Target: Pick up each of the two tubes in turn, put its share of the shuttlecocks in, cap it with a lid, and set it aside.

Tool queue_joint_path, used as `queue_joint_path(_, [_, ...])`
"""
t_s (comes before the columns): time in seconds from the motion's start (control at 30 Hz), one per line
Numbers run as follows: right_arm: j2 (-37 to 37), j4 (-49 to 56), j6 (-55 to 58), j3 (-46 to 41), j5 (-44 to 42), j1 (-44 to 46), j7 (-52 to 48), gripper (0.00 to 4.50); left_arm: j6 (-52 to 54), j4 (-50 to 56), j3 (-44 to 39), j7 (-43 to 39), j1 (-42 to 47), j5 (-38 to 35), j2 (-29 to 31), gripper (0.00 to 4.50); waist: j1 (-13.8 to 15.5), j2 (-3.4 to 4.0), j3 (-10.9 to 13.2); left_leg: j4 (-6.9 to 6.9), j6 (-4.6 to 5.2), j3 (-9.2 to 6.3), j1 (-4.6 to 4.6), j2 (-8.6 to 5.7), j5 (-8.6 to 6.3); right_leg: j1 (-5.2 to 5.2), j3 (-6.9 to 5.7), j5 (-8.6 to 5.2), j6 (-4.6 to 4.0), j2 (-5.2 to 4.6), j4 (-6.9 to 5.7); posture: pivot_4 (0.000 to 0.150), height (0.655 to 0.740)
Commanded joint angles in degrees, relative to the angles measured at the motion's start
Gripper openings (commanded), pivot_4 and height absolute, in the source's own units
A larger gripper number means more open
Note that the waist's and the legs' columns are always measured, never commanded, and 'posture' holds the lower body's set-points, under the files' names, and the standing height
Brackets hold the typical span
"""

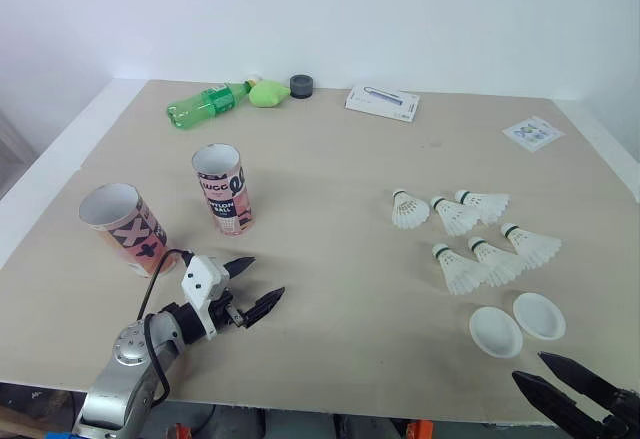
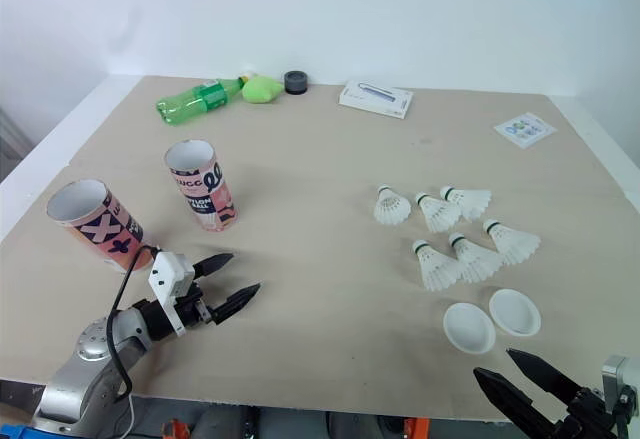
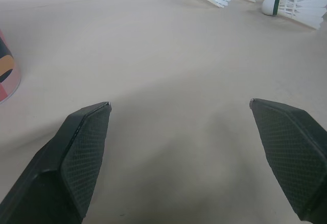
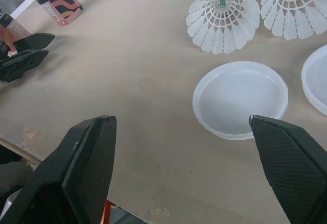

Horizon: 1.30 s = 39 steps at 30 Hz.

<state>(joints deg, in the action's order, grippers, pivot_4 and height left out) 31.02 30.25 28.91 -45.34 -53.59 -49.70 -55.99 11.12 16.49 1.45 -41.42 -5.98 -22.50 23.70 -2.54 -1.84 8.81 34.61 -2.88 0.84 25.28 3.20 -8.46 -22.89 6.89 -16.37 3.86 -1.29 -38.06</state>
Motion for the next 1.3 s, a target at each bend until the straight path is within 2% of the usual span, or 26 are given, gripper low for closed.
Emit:
queue_joint_path(0.03, [0.9, 0.3, -0.3, -0.3, 0.1, 0.7, 0.0, 4.45, -0.2, 2.8, -1.0, 0.2, 0.8, -1.4, 0.0, 4.5, 0.0, 0.0, 0.0, 0.0, 0.0, 0.0, 0.0, 0.0, 0.0, 0.0, 0.0, 0.0, 0.0, 0.0, 0.0, 0.15, 0.7294])
queue_joint_path(0.37, [3.3, 2.0, 0.6, 2.0, 0.4, 3.1, -0.6, 4.45, 0.7, 4.4, -1.9, -0.8, 1.3, -3.6, 0.3, 4.5, 0.0, 0.01, 0.0, 0.0, 0.06, -0.02, 0.0, -0.02, 0.03, 0.03, -0.03, -0.03, 0.01, 0.02, 0.0, 0.15, 0.7294])
queue_joint_path(0.47, [4.5, 5.1, 2.6, 2.8, -4.3, 5.2, 0.1, 4.45, -0.9, 4.4, -2.4, -2.8, -0.2, -4.5, 0.9, 4.5, 0.0, 0.01, 0.0, 0.0, 0.1, -0.01, 0.0, -0.03, 0.05, 0.04, -0.02, -0.04, 0.02, 0.01, 0.0, 0.15, 0.7294])
queue_joint_path(0.6, [8.9, 9.9, 4.9, 7.1, -6.2, 9.6, -0.4, 4.45, -3.1, 5.9, -2.4, -5.7, -4.7, -4.8, 1.7, 4.5, -0.1, 0.04, 0.0, 0.0, 0.11, -0.03, -0.02, -0.02, 0.05, 0.07, -0.02, -0.04, 0.01, 0.03, -0.01, 0.15, 0.7294])
queue_joint_path(0.7, [14.5, 11.5, 7.1, 12.3, -8.4, 18.3, -0.4, 4.45, -5.2, 7.2, -4.1, -5.4, -9.2, -4.3, 1.8, 4.5, 0.0, 0.01, 0.0, 0.0, 0.12, -0.06, -0.02, -0.02, 0.06, 0.1, -0.04, -0.04, 0.01, 0.03, -0.01, 0.15, 0.7294])
queue_joint_path(0.77, [18.1, 9.1, 9.3, 19.3, -8.4, 30.3, -0.4, 4.45, -6.5, 9.5, -5.6, -3.7, -13.5, -4.1, 1.1, 4.5, -0.5, -0.22, 0.1, 0.03, 0.14, 0.16, -0.1, 0.03, 0.07, 0.38, 0.05, 0.0, 0.04, -0.03, 0.0, 0.15, 0.7294])
queue_joint_path(0.87, [18.4, 3.7, 12.5, 33.1, -4.9, 50.9, -0.5, 4.45, -8.5, 14.3, -9.2, 0.8, -21.4, -4.1, -1.5, 4.5, -0.4, -0.43, 0.3, 0.16, 0.15, 0.09, -0.21, 0.23, 0.09, 0.4, -0.26, -0.01, -0.08, -0.02, 0.04, 0.15, 0.7294])
queue_joint_path(0.97, [15.8, -1.5, 14.2, 41.4, -1.8, 61.8, -1.8, 4.45, -10.3, 16.7, -12.5, 4.6, -27.5, -3.8, -4.4, 4.5, -0.2, -0.68, 0.5, 0.19, 0.19, 0.12, -0.18, 0.23, 0.1, 0.52, -0.26, 0.06, -0.04, -0.01, 0.03, 0.15, 0.7294])
queue_joint_path(1.17, [8.2, -14.6, 6.5, 52.7, 12.0, 72.9, -3.8, 4.45, -15.1, 18.9, -18.0, 11.6, -37.5, -3.1, -11.9, 4.5, 0.2, -0.81, 0.5, 0.21, 0.16, -0.07, -0.01, 0.12, -0.22, 0.37, -0.43, -0.2, -0.28, -0.06, 0.04, 0.15, 0.7294])
queue_joint_path(1.3, [3.4, -19.6, 2.2, 54.4, 18.8, 76.0, -0.6, 4.45, -16.7, 18.5, -22.0, 14.9, -38.2, -3.5, -13.8, 4.5, -0.2, -0.83, 0.5, 0.2, 0.13, -0.03, 0.04, 0.19, -0.28, 0.47, -0.43, -0.21, -0.31, -0.01, 0.02, 0.15, 0.7294])
